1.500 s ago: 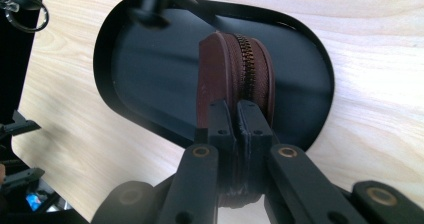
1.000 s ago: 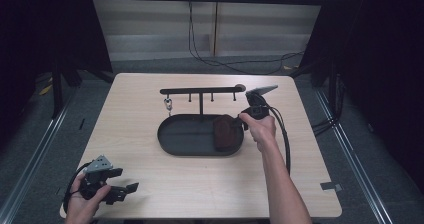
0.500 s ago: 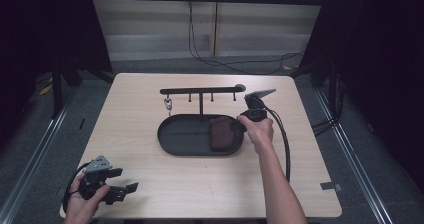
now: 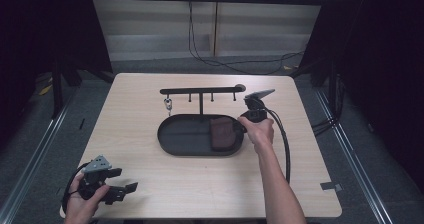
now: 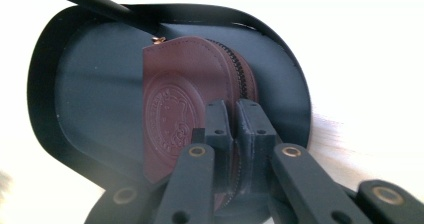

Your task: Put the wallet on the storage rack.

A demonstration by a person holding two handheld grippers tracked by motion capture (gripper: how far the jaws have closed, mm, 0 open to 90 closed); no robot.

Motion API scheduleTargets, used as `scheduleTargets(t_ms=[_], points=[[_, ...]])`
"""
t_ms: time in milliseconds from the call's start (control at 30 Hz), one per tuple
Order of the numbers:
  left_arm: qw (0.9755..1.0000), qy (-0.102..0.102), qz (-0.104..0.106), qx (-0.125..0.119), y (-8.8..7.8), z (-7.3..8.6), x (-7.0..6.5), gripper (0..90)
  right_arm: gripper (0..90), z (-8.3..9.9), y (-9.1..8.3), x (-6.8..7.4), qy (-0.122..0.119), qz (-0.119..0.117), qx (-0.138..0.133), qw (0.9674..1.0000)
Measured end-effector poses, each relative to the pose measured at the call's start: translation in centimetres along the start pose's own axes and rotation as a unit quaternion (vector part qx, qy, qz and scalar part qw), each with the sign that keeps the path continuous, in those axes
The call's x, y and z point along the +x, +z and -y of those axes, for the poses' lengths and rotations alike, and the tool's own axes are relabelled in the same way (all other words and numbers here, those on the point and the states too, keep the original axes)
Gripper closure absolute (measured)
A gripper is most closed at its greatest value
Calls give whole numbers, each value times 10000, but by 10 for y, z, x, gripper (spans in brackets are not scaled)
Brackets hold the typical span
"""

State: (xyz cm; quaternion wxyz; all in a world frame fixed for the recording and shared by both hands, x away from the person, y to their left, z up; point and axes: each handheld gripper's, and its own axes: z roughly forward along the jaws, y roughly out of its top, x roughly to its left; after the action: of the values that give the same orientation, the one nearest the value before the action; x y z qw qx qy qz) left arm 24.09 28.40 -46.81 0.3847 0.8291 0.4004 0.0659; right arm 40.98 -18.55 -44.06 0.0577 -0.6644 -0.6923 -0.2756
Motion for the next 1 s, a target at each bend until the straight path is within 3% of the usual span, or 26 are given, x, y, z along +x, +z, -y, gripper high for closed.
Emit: scheduleTargets(t_ms=[267,533,700,900,1000], points=[[10000,1,-2,-3,0,0,0,170,816,0,-6,-3,-42,37,-77,10000],[10000,2,-2,-2,0,0,0,170,615,2,-15,-1,-256,107,-214,9994],[10000,-4,-15,20,0,0,1,170,421,6,-22,-3,-369,186,-289,9987],[10000,-44,-43,2,0,0,1,169,304,17,-28,-12,-478,199,-389,9979],[10000,-74,-59,2,1,0,1,167,292,22,-34,-14,-581,169,-482,9970]])
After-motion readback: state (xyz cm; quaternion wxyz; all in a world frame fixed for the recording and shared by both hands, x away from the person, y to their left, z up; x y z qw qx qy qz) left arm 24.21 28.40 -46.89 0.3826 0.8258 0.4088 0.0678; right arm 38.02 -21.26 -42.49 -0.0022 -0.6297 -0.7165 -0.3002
